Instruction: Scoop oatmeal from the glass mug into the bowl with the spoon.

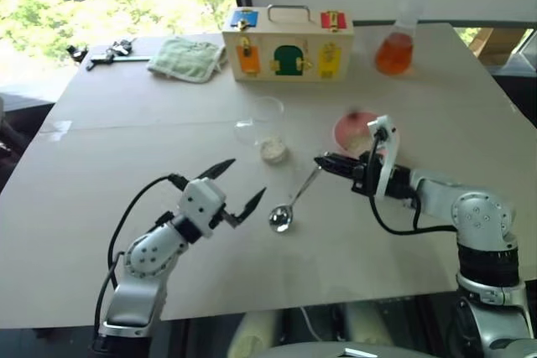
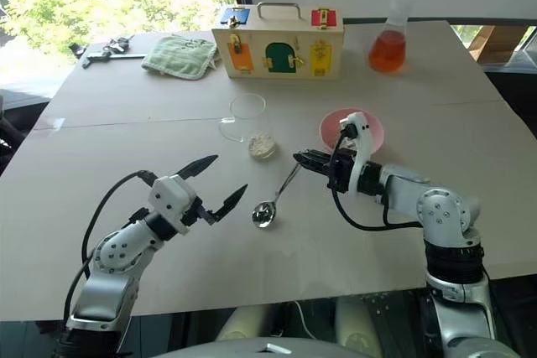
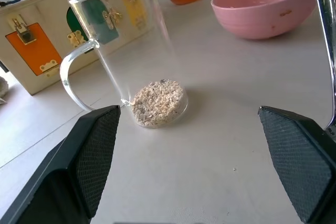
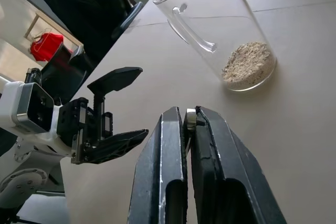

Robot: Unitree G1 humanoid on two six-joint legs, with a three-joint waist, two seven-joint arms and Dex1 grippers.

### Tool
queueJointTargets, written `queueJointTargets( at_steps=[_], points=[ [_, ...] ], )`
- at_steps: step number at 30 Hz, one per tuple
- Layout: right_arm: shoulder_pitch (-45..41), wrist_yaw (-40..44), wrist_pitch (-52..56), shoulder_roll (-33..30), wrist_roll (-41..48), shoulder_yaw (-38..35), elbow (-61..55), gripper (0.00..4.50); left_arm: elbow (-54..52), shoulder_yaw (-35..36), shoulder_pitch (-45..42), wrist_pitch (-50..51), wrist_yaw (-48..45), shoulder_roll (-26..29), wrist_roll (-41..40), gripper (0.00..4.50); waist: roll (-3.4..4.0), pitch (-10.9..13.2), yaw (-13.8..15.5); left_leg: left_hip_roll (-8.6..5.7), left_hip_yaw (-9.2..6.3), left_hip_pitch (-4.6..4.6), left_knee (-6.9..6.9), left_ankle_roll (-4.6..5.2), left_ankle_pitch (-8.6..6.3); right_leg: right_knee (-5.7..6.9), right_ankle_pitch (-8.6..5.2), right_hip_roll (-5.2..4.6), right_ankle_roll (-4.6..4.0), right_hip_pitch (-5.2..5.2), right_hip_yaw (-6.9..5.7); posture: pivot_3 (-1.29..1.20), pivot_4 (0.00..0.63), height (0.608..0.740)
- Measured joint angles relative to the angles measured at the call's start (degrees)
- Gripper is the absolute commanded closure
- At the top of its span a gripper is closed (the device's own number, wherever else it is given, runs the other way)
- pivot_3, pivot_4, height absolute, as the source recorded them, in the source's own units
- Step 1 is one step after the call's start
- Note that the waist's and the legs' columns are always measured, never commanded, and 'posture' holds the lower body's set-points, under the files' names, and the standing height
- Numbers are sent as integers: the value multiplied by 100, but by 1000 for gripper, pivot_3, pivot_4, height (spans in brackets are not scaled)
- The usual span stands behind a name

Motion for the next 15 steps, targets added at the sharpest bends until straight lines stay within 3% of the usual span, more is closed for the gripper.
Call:
queueJointTargets(
  at_steps=[8,15],
  points=[
    [-355,-999,358,-49,1200,-608,274,4315,510,239,-458,-28,88,22,-9,30,-1,-1,-38,0,4,-50,13,-1,2,5,1,2,1,-44,2,0,150,740],
    [-1195,-1459,269,-671,1713,-882,728,4315,849,323,-742,-94,115,51,5,30,-1,0,-101,-1,5,-51,21,0,2,9,1,1,1,-43,2,0,150,740]
  ],
)
